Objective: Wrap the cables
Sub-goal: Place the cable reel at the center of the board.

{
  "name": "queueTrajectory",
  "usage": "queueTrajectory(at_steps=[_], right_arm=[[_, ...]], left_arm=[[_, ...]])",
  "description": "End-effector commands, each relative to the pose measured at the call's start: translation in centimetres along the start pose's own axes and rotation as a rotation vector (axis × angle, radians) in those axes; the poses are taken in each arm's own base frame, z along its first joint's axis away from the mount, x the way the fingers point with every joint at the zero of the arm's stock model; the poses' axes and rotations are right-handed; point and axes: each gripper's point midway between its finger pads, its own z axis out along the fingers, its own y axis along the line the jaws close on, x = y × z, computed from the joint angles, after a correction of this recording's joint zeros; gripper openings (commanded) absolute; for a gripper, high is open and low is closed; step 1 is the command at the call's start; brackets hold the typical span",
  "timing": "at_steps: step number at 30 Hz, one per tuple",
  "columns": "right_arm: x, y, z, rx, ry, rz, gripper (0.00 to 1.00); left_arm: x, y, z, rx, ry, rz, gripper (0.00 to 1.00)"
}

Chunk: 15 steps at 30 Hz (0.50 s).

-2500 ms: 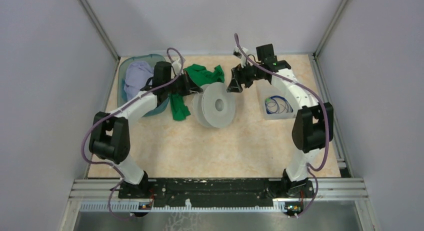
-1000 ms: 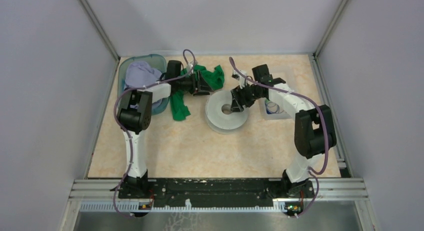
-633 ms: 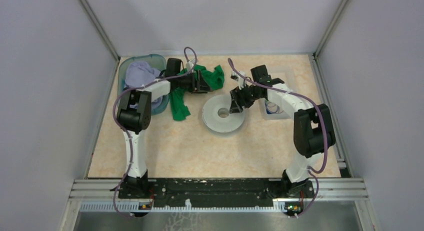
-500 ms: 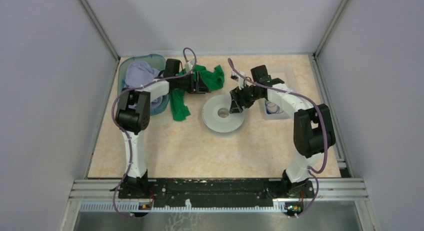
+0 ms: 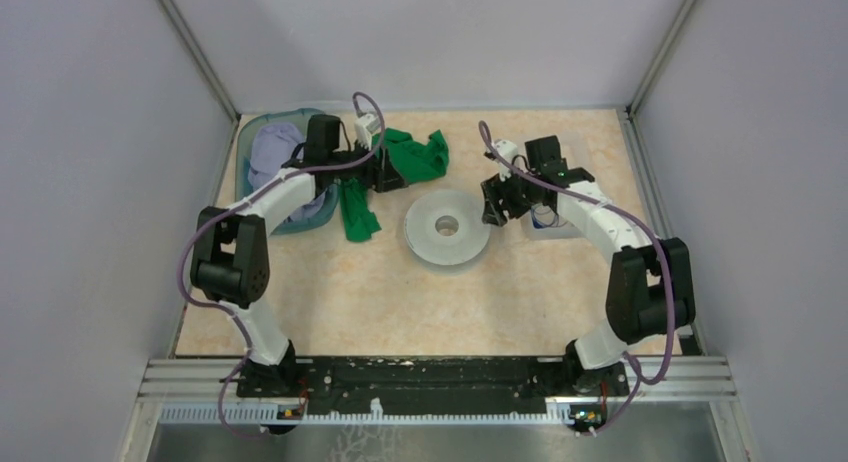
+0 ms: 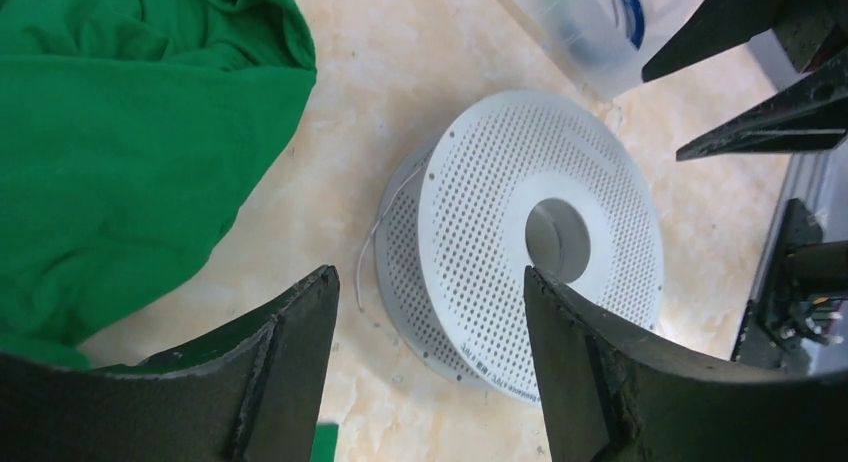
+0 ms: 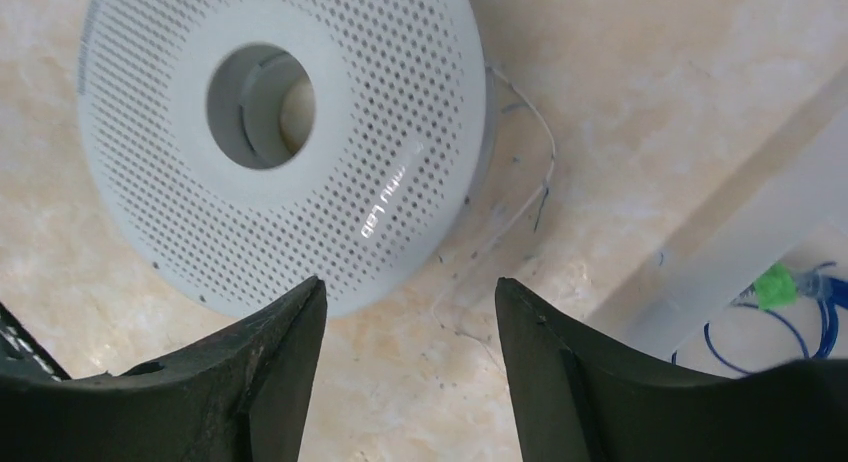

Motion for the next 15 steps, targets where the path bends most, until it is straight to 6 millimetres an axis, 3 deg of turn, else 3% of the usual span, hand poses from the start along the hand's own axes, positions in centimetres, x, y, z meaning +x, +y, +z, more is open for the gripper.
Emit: queueTrajectory(at_steps=[1,11,15], right_arm=[[2.2,-1.6,0.2,0.09,0.03,-0.03,0.62],[5.6,-2.6,3.0,0.08,0.108,0.013,0.56],[6.7,-2.6,4.4,0.056,0.136,0.049,0.45]], left_arm=[[2.7,-0.2,-0.5,-0.046,0.041,0.075,0.73],[6.1,-2.7,-2.0,-0.012,0.059,0.286,0.79],[7.3,-3.3,-1.9,-0.017,0.079,0.285,0.81]])
